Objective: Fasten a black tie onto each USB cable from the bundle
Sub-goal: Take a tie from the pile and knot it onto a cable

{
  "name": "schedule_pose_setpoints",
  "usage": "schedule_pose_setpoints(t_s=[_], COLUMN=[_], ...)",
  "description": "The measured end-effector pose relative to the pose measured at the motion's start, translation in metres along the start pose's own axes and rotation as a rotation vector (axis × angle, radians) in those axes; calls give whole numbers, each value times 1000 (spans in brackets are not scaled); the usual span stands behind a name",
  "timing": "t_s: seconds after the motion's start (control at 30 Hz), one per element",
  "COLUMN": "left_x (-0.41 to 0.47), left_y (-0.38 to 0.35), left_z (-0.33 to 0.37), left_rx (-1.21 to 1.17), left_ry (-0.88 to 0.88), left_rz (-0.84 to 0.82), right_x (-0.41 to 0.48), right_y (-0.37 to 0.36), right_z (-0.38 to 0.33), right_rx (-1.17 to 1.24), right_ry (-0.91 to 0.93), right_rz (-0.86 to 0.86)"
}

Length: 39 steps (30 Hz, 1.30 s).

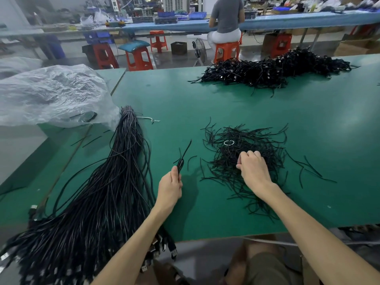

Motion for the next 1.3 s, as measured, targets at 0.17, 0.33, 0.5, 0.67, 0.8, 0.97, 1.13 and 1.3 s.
schedule_pose_setpoints(t_s=[0.17,0.33,0.5,0.67,0.8,0.97,1.13,1.3], left_x=[1,1,2,2,4,5,5,3], left_y=[1,0,1,-1,-1,0,-1,0], left_z=[-2,-4,-5,-6,-8,-9,-11,-9], left_rx=[-33,-32,43,38,102,146,72,43], left_ry=[-12,-11,-63,-63,-70,-89,-75,-81], left_rz=[-13,-9,6,3,14,-18,-65,-111], right_x=[5,0,-10,-32,-50,-59,-62,-61], right_y=[4,25,58,59,16,-22,-32,-37], right_z=[0,-12,-37,-82,-113,-132,-132,-128], right_rx=[108,-52,-52,814,1043,1195,1238,1251], right_ry=[-73,-7,27,32,-73,-223,-230,-247], right_rz=[57,178,240,0,-92,-93,-64,-56])
Point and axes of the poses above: each hand's wrist, its own x-axis towards the middle knuckle, its own y-axis out of the back of the hand, z = x × y, the point moved 1 cm from there along x, towards the middle knuckle, and after that the axes turned 1 degree about y, right-handed, at the moved point
